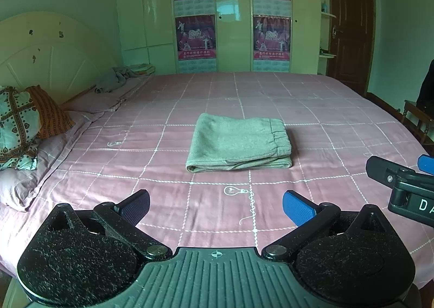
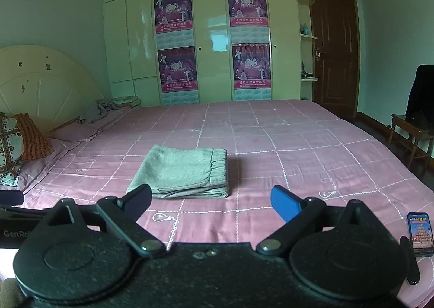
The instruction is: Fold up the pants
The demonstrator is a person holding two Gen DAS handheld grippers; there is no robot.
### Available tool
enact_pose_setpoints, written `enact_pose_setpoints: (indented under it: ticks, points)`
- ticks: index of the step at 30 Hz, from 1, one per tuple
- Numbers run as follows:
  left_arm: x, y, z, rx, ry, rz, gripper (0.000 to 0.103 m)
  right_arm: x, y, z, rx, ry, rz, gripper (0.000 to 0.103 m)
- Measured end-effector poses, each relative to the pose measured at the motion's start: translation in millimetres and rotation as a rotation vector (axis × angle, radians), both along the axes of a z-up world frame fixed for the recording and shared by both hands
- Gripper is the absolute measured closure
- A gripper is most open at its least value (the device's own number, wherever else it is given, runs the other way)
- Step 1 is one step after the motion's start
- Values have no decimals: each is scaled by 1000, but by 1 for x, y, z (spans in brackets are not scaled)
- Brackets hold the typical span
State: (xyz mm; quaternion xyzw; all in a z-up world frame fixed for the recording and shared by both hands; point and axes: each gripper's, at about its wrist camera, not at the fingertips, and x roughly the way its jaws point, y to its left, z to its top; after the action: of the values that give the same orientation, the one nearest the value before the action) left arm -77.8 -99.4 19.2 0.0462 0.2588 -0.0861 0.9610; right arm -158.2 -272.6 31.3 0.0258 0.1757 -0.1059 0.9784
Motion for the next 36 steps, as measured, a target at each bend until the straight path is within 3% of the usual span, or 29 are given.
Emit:
enact_pose_setpoints:
  ticks: [36]
  points:
    - [10, -4, -5, 6, 18, -5, 0, 11, 7, -8, -7, 29, 0, 7]
